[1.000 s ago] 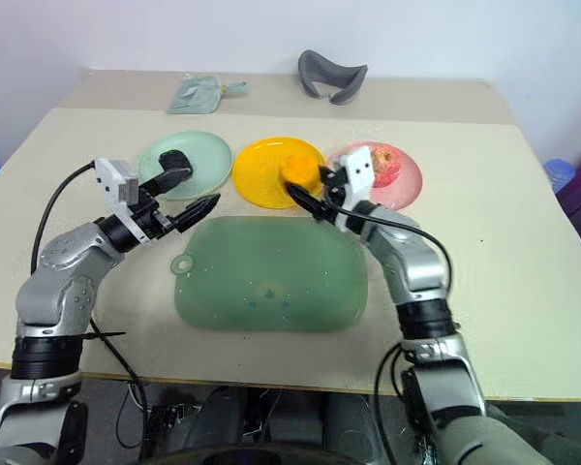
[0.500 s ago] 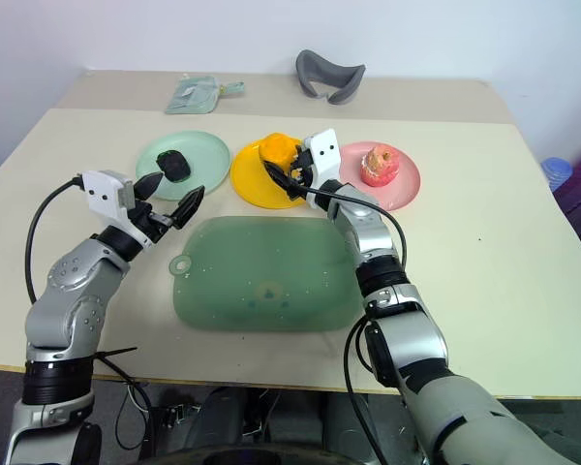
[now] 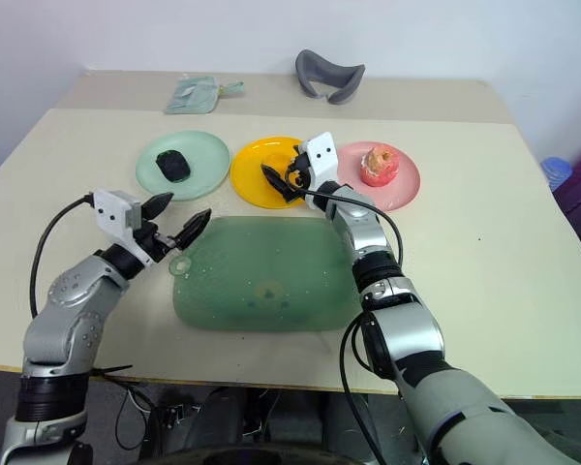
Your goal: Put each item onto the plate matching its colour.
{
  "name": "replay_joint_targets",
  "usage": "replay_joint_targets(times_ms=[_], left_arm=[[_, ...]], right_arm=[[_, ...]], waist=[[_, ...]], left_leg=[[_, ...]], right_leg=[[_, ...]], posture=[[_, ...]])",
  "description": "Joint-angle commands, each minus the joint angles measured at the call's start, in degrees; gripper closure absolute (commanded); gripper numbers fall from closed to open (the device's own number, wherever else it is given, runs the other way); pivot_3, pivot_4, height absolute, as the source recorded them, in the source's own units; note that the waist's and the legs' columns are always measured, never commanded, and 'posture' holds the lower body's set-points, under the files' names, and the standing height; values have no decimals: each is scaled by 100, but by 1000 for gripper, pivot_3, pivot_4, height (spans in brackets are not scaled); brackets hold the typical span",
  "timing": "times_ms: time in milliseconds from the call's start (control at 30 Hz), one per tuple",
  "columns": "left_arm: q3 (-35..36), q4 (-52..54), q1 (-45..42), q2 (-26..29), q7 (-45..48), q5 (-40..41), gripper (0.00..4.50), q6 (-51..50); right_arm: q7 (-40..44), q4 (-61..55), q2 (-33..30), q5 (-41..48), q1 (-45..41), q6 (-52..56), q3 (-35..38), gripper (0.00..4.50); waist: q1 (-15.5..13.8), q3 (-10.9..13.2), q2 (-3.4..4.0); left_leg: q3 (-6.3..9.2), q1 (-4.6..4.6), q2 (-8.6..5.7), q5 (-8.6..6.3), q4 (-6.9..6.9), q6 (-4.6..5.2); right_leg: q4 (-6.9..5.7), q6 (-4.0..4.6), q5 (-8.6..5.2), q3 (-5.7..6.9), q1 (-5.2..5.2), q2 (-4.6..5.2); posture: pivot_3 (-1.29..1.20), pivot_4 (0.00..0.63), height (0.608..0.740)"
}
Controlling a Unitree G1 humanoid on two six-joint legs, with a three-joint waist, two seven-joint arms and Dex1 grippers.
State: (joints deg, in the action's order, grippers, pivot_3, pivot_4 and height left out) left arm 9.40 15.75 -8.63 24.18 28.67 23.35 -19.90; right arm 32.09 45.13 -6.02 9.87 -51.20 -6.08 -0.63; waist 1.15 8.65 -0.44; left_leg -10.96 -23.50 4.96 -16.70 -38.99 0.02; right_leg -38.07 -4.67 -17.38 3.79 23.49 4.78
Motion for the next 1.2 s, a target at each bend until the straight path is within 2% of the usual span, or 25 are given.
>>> replay_joint_targets(times_ms=[33, 167, 300, 400, 533, 667, 800, 1200], left_arm=[[-152, 170, -7, 96, 152, -233, 0, 381], [-205, -15, -183, 62, 377, -175, 0, 602], [-208, -20, -282, 120, 575, -21, 0, 476], [-225, -11, -267, 247, 806, -66, 0, 562], [-132, 65, -185, 288, 940, 107, 0, 513], [-45, 235, 48, 485, 1202, 322, 0, 341], [-1, 407, 224, 661, 1348, 462, 0, 230], [83, 676, 487, 972, 1446, 613, 0, 12]], right_arm=[[195, -1573, -359, 164, 518, 329, 93, 118], [397, -3618, -1009, 468, 1657, 1127, 229, 118], [555, -5142, -1763, 859, 2838, 1803, 655, 118], [545, -5935, -2272, 1182, 3737, 2283, 1218, 118], [598, -6486, -2676, 1365, 4814, 2377, 1889, 118], [731, -6728, -2859, 1509, 5583, 2293, 2463, 118], [907, -6642, -2874, 1574, 6035, 2110, 2737, 118], [1182, -5658, -2892, 1538, 6045, 1397, 2792, 118]], waist=[[-40, 0, 0], [-62, 0, 0], [-24, 0, 0], [-38, -1, -1], [-42, -1, -1], [-35, -1, -1], [-43, -1, -1], [-46, -2, -2]], left_leg=[[1, 0, 0, 0, 1, 0], [3, 0, -2, 0, 1, 0], [3, 1, -2, 0, 2, 0], [5, 1, -1, -1, 4, 0], [5, 5, -2, -1, 3, 0], [5, 7, -2, -1, 4, 0], [7, 10, -2, -1, 3, 1], [9, 12, -3, -1, 2, 1]], right_leg=[[1, 0, 0, 1, -2, 2], [2, 0, 0, 2, -4, 4], [2, 0, 0, 1, -3, 3], [4, 1, -1, 1, -3, 1], [6, 1, 0, 0, -7, 0], [6, 0, -1, -2, -8, -1], [6, 1, -1, -1, -12, -2], [7, 1, -1, -3, -14, -1]], posture=[[0, 150, 740], [0, 150, 740], [0, 150, 740], [0, 150, 740], [0, 150, 740], [0, 150, 740], [0, 150, 740], [0, 150, 740]])
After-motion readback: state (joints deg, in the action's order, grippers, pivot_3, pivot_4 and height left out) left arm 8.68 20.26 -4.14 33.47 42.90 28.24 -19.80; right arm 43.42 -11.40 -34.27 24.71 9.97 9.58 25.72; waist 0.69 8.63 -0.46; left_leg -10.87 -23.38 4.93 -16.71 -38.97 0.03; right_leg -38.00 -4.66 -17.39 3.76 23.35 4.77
